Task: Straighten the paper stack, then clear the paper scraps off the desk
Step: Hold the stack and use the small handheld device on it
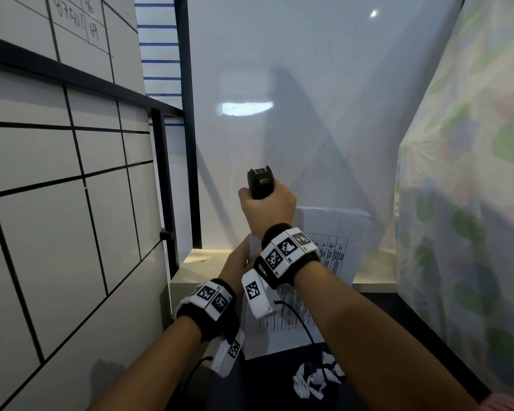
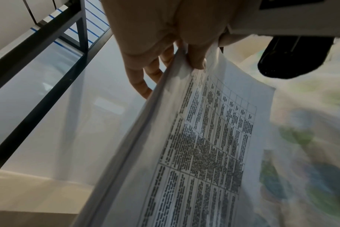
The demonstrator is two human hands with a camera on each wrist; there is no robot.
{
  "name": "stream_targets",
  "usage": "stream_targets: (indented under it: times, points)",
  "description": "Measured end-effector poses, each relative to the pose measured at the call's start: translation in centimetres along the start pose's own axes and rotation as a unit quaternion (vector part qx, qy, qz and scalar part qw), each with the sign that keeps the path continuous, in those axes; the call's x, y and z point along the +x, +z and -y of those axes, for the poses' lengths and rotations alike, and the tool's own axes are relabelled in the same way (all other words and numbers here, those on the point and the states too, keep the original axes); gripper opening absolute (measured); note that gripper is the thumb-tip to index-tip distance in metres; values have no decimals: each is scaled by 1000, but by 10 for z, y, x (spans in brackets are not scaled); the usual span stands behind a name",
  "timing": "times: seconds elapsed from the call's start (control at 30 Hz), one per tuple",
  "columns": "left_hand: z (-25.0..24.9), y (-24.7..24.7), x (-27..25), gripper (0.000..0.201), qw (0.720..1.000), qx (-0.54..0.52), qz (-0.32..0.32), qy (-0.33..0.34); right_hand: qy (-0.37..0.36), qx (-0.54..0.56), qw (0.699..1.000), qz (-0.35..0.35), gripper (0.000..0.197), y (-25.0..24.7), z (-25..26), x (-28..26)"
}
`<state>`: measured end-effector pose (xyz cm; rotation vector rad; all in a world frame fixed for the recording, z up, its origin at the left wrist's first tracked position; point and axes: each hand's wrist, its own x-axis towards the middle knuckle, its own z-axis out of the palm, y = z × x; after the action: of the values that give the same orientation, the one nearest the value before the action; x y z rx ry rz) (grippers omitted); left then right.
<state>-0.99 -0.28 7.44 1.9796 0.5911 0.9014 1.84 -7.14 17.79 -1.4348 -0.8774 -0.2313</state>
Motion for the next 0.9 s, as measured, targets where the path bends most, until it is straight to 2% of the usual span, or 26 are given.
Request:
stream_targets:
  times: [0.03,0.07,0.1,0.17,0.2,0.33,0.43,0.5,0.6,0.7,0.77,0.83,0.9]
  points:
    - [3,-1,-1,41,1000,-8,6,26,-4,-2,1000,0,34,-1,0,0]
    - [2,-1,-2,41,998,-59,21,25,-10,-2,1000,0,35,-1,-1,0]
    - [-2,-2,-3,43,986,-162,33,-7,-16,1,1000,-2,36,-2,-1,0]
    - [-5,-2,-7,56,980,-189,52,10,-29,1,1000,-8,37,-3,-1,-2]
    - [-6,-3,-8,62,975,-213,71,-1,-31,-1,999,-7,37,-3,-2,-2]
    - [-4,-4,-11,57,984,-164,63,15,-15,-7,1000,14,36,-2,-2,-1]
    - [-1,-5,-8,42,981,-176,53,-63,-1,-18,1000,15,35,-1,-3,1]
    - [-2,-2,-4,40,988,-138,42,-58,-2,-20,1000,12,34,0,-3,2]
    - [-14,2,-3,42,986,-156,14,-52,33,51,998,7,28,-6,0,6]
    - [-13,0,-4,54,987,-155,32,-3,130,191,972,-50,20,-25,8,19]
    - [-9,-5,-7,43,995,-97,25,27,180,270,938,-117,15,-47,10,32]
    - [-8,-8,-5,43,996,-69,10,55,205,321,909,-166,18,-73,8,41]
    - [-12,-8,-7,40,996,-67,2,54,213,351,893,-182,23,-102,0,41]
